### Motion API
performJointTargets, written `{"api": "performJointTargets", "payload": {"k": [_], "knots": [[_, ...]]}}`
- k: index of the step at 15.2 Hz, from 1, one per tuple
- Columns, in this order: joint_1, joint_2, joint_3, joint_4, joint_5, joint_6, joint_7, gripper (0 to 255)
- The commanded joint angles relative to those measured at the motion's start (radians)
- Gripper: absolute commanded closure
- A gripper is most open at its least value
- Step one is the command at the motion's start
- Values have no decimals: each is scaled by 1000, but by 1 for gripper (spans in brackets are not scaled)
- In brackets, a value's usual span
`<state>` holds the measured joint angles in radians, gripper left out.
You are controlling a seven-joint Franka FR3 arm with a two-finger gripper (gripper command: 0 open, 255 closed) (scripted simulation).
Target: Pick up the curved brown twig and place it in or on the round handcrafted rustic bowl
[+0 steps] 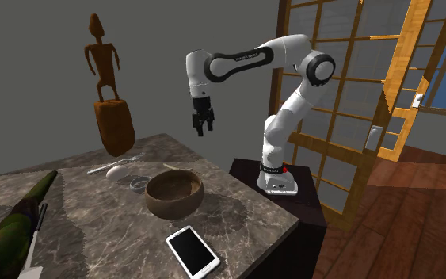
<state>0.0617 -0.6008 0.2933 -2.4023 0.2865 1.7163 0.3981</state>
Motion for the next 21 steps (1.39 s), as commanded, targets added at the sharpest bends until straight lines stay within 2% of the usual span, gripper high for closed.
{"api": "performJointTargets", "payload": {"k": [1,7,10,13,21], "knots": [[1,51,49,13,10,55,58,0],[-11,245,193,113,-15,189,248,0],[-20,361,261,181,-66,247,358,0],[-26,489,319,262,-145,292,478,0],[-19,531,329,194,-163,396,494,0]]}}
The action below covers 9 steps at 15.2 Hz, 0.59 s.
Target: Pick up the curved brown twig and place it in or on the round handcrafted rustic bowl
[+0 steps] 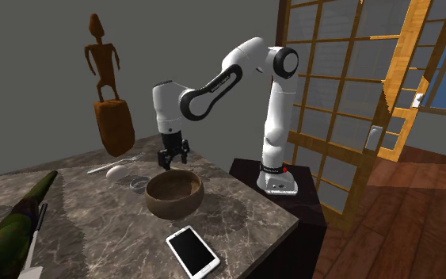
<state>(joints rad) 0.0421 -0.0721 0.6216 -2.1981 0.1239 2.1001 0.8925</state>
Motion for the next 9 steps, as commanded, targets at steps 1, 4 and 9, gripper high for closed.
{"api": "performJointTargets", "payload": {"k": [1,4,9], "knots": [[0,2,0,-10,-1,12,0,0],[0,2,1,-10,-1,12,0,0],[0,2,1,-10,-1,12,0,255]]}}
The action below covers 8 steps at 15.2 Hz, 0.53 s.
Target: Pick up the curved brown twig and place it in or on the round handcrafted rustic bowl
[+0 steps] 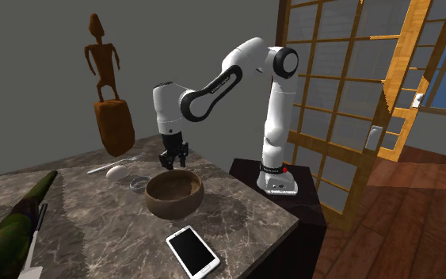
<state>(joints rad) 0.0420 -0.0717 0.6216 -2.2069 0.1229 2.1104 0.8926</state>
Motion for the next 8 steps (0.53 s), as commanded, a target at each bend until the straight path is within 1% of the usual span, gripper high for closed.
{"api": "performJointTargets", "payload": {"k": [1,8], "knots": [[0,2,0,-1,0,2,0,255],[2,3,3,0,0,2,5,255]]}}
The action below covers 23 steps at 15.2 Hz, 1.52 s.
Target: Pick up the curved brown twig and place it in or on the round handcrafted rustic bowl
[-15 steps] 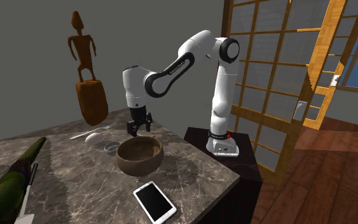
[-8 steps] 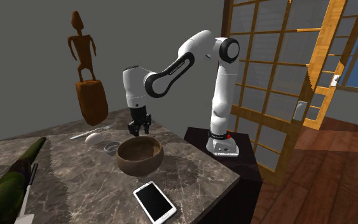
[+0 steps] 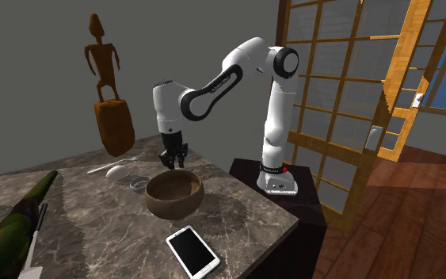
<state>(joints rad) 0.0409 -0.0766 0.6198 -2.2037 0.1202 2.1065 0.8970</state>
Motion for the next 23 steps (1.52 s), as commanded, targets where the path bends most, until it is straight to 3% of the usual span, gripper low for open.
{"api": "performJointTargets", "payload": {"k": [1,23], "knots": [[2,7,2,-4,3,6,-5,255],[-4,-89,-29,211,40,-293,-24,255]]}}
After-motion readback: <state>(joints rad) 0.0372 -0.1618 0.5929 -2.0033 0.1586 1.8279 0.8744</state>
